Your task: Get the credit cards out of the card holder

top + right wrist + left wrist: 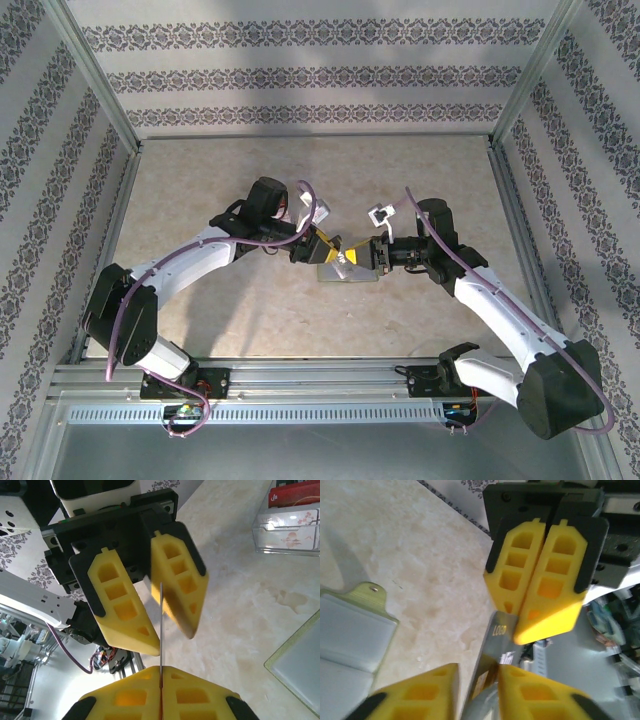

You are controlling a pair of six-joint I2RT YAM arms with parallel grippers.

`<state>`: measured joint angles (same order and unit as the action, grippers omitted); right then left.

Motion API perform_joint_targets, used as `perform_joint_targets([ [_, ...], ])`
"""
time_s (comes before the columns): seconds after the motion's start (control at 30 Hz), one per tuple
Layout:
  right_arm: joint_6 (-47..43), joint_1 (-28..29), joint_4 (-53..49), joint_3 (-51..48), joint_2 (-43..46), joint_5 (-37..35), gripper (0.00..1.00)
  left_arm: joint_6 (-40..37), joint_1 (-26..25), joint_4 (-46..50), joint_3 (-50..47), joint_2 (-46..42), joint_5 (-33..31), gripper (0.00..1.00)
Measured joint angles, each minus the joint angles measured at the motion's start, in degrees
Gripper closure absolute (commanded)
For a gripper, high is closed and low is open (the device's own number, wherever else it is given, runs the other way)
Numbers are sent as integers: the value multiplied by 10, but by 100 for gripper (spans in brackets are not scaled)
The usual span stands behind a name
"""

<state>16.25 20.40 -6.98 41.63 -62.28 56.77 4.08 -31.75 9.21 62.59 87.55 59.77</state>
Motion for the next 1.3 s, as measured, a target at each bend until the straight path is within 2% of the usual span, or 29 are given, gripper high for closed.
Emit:
perform_joint_targets([
  [0.07,0,0,2,0,0,-4,89,15,0,-10,-1,0,15,94],
  [0.13,-1,-1,7,0,0,-7,83,32,0,-28,-3,0,31,100],
  [0.3,9,-1,39,-1,1,-7,63,75,0,-87,-22,-4,41,100],
  [0.63,45,0,115,-54,75,-13,55,115,1,-151,-49,-74,10,100],
  [0.73,55,0,130,-66,88,-14,57,124,3,-171,-55,-84,4,100],
  [1.27,106,2,206,-79,96,-21,91,166,3,-226,-69,-85,0,100],
  [1.3,107,4,208,-79,96,-21,94,168,3,-228,-70,-85,1,97],
])
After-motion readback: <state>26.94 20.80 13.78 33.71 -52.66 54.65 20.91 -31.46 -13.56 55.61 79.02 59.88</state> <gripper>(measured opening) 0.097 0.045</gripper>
